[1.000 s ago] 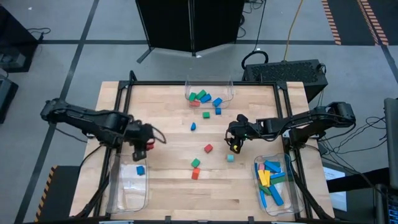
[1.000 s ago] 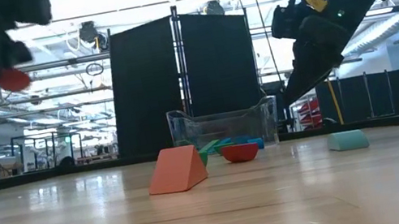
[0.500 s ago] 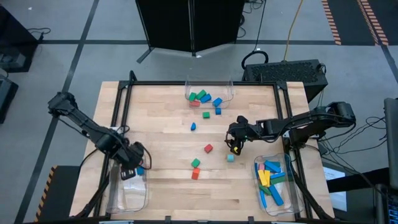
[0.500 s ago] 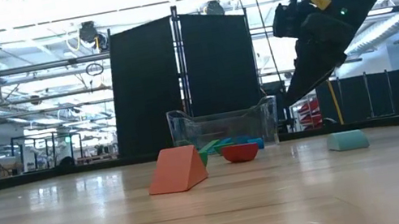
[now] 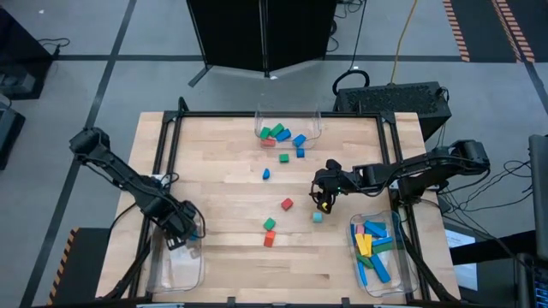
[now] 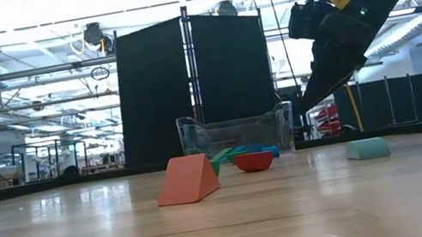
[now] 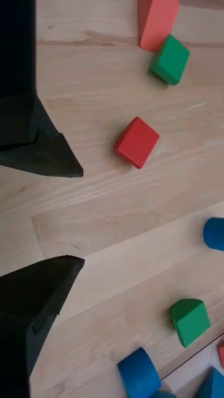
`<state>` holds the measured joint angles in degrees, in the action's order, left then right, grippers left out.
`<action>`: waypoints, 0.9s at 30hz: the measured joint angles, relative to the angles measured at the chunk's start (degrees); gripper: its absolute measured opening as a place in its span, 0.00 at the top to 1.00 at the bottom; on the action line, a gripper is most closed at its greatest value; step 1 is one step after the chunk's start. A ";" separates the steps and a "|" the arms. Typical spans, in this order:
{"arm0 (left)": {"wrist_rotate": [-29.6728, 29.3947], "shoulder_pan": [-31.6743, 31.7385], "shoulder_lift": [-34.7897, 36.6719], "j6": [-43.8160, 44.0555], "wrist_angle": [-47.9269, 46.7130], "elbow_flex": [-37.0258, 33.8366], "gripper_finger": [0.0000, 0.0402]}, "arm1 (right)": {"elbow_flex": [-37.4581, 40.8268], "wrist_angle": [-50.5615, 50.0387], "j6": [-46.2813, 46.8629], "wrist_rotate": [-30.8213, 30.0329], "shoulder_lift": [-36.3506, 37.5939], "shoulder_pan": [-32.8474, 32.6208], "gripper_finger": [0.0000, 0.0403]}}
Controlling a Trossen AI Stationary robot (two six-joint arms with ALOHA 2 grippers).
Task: Sort blocks by size
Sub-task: Put the red half circle block into the bottom left transparent bin, then put the dark blue half circle block into the bottom left transparent bin
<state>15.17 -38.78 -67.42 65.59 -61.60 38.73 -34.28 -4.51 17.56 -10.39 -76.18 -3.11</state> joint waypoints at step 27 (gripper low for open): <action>3.93 0.39 0.11 -0.09 -10.92 9.53 0.46 | 0.00 -0.02 0.24 0.11 0.00 0.00 0.48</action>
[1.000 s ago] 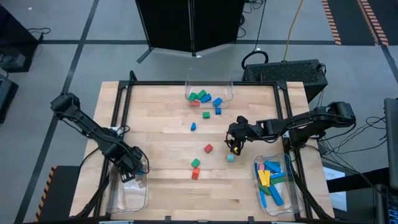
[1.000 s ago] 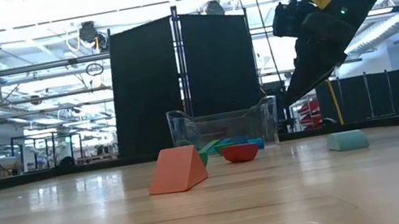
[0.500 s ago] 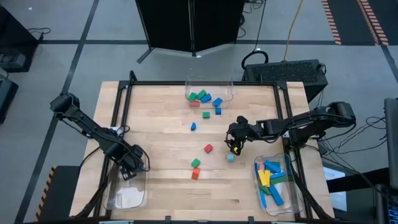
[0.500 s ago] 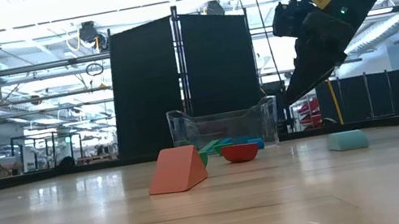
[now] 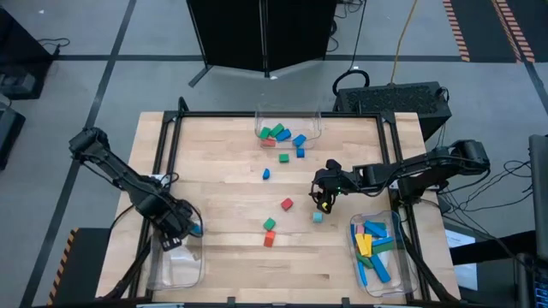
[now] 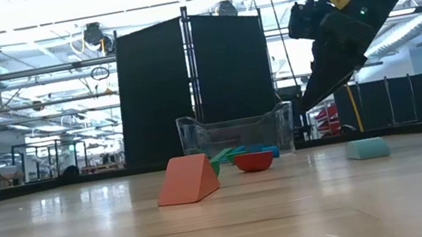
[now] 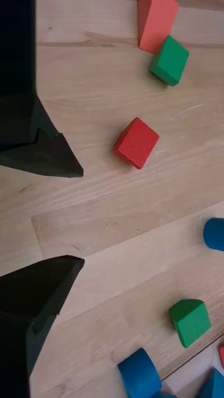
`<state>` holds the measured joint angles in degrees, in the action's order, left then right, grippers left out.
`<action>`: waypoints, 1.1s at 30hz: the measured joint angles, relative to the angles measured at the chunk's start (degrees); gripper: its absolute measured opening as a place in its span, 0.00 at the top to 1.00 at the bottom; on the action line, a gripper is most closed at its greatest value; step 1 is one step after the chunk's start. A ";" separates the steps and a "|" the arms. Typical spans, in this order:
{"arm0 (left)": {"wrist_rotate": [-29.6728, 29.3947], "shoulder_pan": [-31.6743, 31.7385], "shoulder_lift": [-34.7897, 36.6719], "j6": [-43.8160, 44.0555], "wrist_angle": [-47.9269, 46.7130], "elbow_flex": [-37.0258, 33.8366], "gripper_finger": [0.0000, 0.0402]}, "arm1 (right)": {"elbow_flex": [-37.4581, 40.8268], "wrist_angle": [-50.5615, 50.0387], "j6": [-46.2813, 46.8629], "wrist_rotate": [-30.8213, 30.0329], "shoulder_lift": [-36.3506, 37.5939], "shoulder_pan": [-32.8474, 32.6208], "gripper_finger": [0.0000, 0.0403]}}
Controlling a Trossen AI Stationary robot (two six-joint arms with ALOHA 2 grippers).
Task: Sort blocks by size
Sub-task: Put the dark blue half circle block into the bottom left transparent bin
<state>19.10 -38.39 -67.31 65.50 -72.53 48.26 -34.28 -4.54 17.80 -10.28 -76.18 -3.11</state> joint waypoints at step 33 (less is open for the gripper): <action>-47.41 34.40 -13.51 -43.57 47.75 4.80 0.43 | 0.00 -0.41 1.25 -0.17 0.00 0.02 0.48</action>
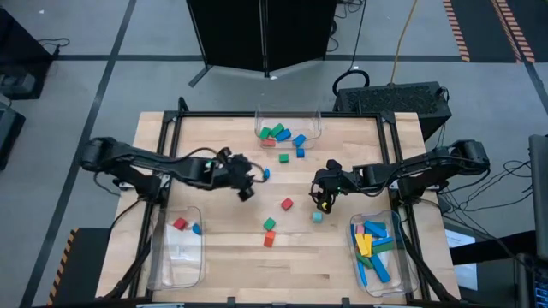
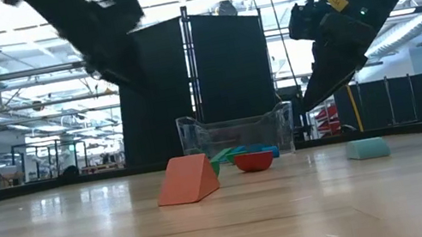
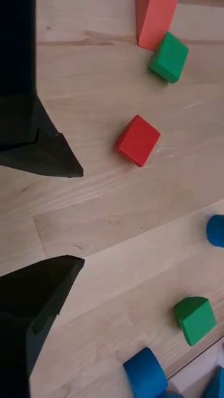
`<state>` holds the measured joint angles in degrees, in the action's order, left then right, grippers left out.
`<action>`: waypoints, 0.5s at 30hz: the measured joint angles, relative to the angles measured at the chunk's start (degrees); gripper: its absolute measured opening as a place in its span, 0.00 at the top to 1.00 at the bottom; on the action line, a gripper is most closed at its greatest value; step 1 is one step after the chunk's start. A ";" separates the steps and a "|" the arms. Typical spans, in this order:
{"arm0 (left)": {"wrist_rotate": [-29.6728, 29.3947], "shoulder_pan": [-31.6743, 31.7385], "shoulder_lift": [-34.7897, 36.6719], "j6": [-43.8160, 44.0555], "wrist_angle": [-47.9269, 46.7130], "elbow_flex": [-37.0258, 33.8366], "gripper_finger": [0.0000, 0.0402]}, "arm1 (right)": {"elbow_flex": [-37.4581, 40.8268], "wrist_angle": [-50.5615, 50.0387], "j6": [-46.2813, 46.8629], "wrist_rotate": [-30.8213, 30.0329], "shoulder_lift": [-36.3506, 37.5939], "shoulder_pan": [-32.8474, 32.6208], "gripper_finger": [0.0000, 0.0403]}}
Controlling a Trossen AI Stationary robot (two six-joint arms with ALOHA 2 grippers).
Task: Sort blocks by size
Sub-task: Put the dark blue half circle block into the bottom left transparent bin
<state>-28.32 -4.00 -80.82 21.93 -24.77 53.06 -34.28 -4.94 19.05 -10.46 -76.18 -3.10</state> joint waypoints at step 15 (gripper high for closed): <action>5.84 6.82 -16.09 1.78 17.04 -0.02 0.43 | 0.02 0.01 0.66 -0.02 0.00 -0.02 0.48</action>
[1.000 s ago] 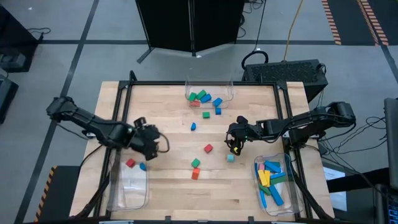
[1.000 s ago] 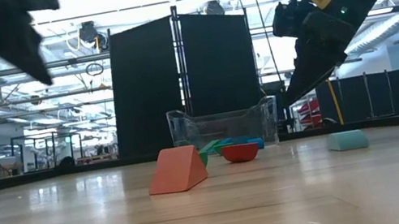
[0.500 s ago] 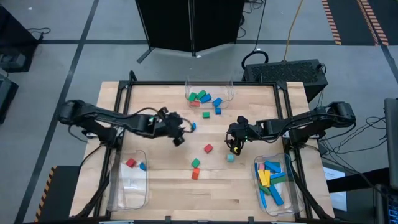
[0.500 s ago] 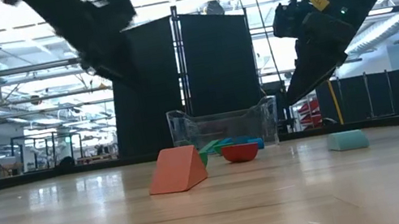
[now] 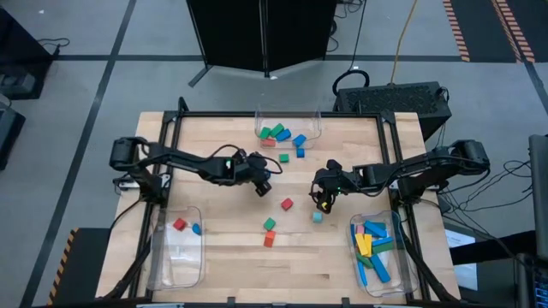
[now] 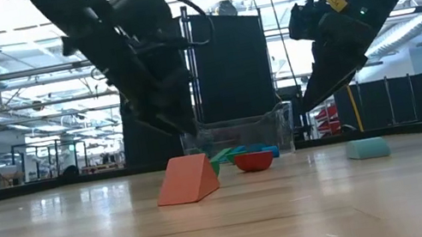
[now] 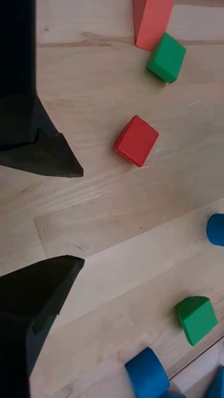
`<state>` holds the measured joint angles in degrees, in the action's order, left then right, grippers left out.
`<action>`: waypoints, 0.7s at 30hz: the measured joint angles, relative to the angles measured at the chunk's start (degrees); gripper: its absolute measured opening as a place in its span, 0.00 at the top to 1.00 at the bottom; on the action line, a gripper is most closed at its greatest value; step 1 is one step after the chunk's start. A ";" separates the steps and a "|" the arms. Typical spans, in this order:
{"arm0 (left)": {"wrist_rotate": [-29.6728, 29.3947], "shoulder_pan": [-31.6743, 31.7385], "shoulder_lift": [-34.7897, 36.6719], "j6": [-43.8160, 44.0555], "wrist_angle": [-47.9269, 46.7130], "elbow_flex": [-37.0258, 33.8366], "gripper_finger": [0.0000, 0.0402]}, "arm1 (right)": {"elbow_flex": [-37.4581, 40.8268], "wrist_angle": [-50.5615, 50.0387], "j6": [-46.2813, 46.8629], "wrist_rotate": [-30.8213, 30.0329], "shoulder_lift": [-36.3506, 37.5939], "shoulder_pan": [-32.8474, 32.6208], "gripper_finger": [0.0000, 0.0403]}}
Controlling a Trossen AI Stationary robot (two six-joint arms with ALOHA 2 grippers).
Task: Sort blocks by size
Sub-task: Put the dark blue half circle block into the bottom left transparent bin
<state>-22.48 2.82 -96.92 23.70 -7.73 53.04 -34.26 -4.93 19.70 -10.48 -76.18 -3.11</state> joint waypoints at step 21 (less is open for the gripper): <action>4.11 2.50 -9.86 -1.68 7.13 0.04 0.43 | 0.00 -0.02 0.22 0.01 0.00 0.00 0.48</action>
<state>-18.37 5.32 -106.77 22.03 -0.60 53.08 -34.26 -4.95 19.92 -10.47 -76.18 -3.11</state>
